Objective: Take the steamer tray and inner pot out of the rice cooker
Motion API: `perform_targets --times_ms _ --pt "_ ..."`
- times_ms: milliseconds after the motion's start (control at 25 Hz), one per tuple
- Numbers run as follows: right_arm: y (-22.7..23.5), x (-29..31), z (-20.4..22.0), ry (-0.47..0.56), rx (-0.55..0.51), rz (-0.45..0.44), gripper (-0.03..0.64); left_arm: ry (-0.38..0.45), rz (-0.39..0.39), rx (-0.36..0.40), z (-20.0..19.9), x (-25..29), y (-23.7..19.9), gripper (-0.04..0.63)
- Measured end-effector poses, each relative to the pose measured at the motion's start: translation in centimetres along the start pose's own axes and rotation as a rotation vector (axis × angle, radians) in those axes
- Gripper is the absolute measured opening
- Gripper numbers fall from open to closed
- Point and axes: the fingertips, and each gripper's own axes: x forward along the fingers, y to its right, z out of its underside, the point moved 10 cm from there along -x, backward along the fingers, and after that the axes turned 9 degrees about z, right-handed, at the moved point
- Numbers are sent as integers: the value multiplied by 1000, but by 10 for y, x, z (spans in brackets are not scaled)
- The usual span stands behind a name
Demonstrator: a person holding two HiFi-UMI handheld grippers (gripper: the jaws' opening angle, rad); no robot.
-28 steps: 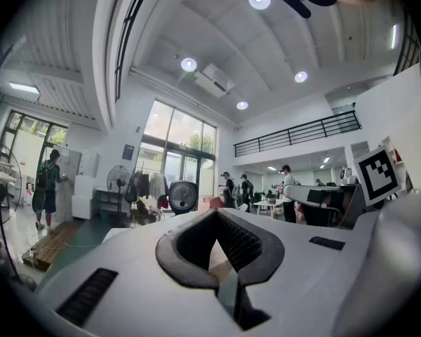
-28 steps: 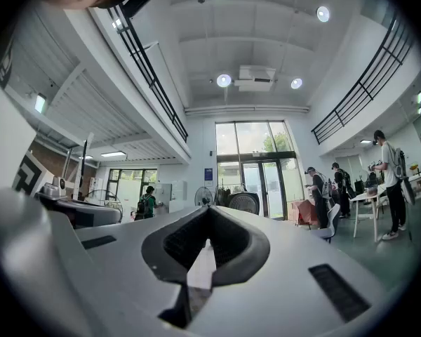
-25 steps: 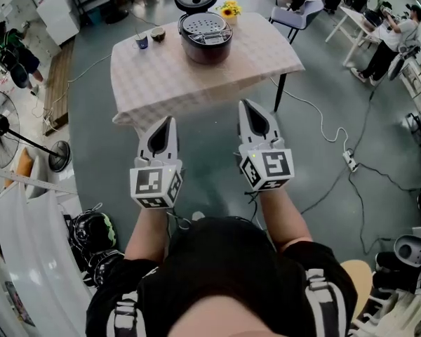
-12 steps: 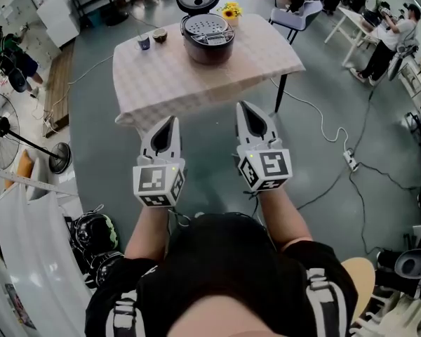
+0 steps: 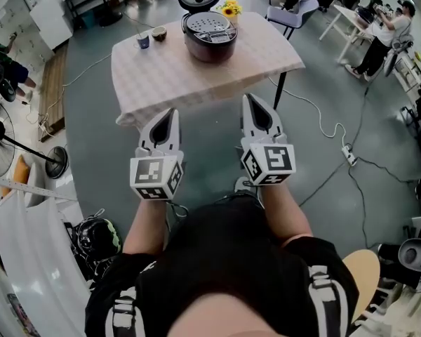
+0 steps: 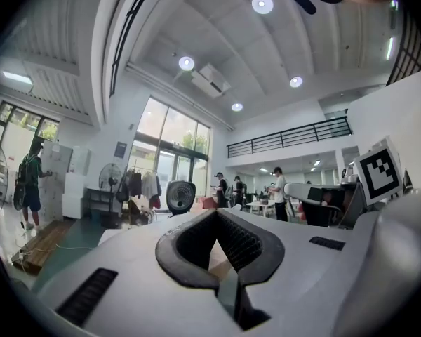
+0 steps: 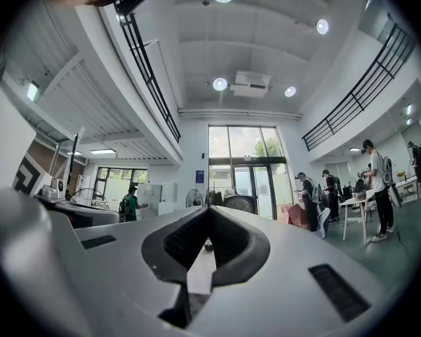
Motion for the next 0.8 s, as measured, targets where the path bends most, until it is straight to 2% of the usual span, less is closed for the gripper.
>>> perform_targets --times_ms 240,440,640,800 --pt "13 14 1 32 -23 17 -2 19 8 14 3 24 -10 3" --pt "39 52 15 48 -15 25 -2 32 21 31 11 71 -21 3" --pt "77 131 41 46 8 -24 -2 17 -12 59 22 152 -42 3" --pt "127 214 56 30 18 -71 -2 6 -45 35 24 242 -62 3"
